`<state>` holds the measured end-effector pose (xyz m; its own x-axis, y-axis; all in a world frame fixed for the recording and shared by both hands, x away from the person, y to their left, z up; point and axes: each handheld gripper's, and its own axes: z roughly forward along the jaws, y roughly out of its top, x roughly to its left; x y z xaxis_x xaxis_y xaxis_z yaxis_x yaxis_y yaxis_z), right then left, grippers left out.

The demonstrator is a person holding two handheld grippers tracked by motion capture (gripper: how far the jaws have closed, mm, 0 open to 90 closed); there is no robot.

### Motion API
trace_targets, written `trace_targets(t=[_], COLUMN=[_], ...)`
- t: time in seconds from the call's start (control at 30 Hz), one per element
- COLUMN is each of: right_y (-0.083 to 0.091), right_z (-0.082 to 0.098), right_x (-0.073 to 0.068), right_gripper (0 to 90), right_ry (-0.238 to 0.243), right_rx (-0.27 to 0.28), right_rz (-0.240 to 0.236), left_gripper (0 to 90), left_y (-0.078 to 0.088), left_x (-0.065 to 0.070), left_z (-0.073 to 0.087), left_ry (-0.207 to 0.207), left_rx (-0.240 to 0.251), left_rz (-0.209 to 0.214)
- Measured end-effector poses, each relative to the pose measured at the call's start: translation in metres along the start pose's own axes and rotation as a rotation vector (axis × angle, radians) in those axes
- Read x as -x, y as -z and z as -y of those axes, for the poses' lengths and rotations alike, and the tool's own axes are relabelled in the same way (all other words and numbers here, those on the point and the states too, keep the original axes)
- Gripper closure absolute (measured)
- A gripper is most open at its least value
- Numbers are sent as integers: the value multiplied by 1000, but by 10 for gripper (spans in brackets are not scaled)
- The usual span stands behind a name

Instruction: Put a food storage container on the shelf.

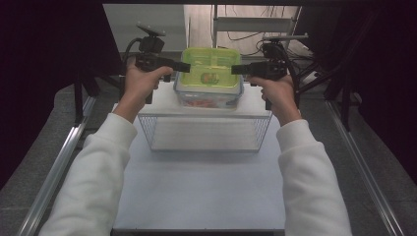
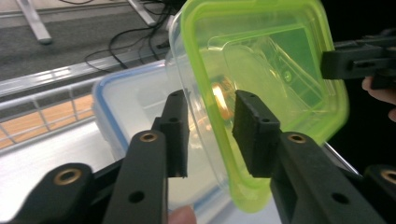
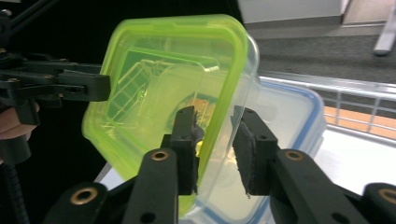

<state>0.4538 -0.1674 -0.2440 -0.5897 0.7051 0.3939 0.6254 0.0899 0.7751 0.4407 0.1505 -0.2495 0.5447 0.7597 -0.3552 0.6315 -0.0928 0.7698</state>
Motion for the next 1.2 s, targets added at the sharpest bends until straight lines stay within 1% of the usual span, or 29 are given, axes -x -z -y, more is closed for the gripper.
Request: trace_targets(t=[0.03, 0.1, 0.13, 0.2, 0.23, 0.3, 0.37, 0.4, 0.47, 0.53, 0.6, 0.67, 0.73, 0.83, 0.9, 0.93, 1.07, 1.1, 1.2], right_y=[-1, -5, -7, -8, -9, -10, -10, -9, -4, 3, 11, 20, 28, 37, 39, 40, 42, 42, 43], right_z=[0, 0, 0, -1, -1, -1, -1, -1, -1, 0, 2, 5, 11, 21, 26, 28, 34, 34, 39], right_x=[1, 4, 6, 9, 9, 10, 12, 12, 11, 10, 9, 9, 10, 13, 15, 15, 17, 17, 18], right_gripper=[675, 636, 630, 621, 610, 564, 510, 486, 443, 442, 471, 491, 496, 506, 506, 505, 491, 491, 488], right_ry=[-1, -16, -26, -40, -38, -39, -52, -56, -62, -55, -44, -42, -39, -33, -28, -26, -11, -9, 0], right_rx=[2, -6, -3, 7, 16, 22, 30, 42, 84, 102, 112, 119, 116, 105, 89, 82, 60, 55, 44], right_rz=[12, 21, 21, 19, 29, 32, 30, 34, 33, 33, 33, 30, 37, 33, 29, 28, 22, 21, 3], left_gripper=[637, 620, 612, 608, 603, 540, 472, 432, 398, 364, 340, 315, 298, 283, 276, 268, 264, 264, 261], left_y=[-2, -5, -6, -7, -8, -8, -6, -4, 0, 3, 6, 12, 18, 27, 29, 30, 32, 33, 35], left_x=[-2, -5, -6, -7, -8, -7, -7, -7, -6, -5, -2, -1, 1, 2, 2, 2, -3, -4, -6], left_z=[0, 0, 1, 1, 1, 1, 1, 1, 2, 3, 6, 9, 13, 21, 26, 28, 37, 39, 47], left_ry=[5, 17, 28, 34, 35, 21, 25, 24, 19, 1, -8, -16, -26, -38, -43, -44, -23, -24, -20], left_rx=[3, 9, 13, 20, 21, 28, 51, 65, 86, 81, 85, 92, 101, 98, 80, 79, 92, 88, 89], left_rz=[-8, -4, 0, 10, 10, -8, -21, -24, -21, -14, -6, 3, 9, 26, 32, 31, 40, 43, 48])
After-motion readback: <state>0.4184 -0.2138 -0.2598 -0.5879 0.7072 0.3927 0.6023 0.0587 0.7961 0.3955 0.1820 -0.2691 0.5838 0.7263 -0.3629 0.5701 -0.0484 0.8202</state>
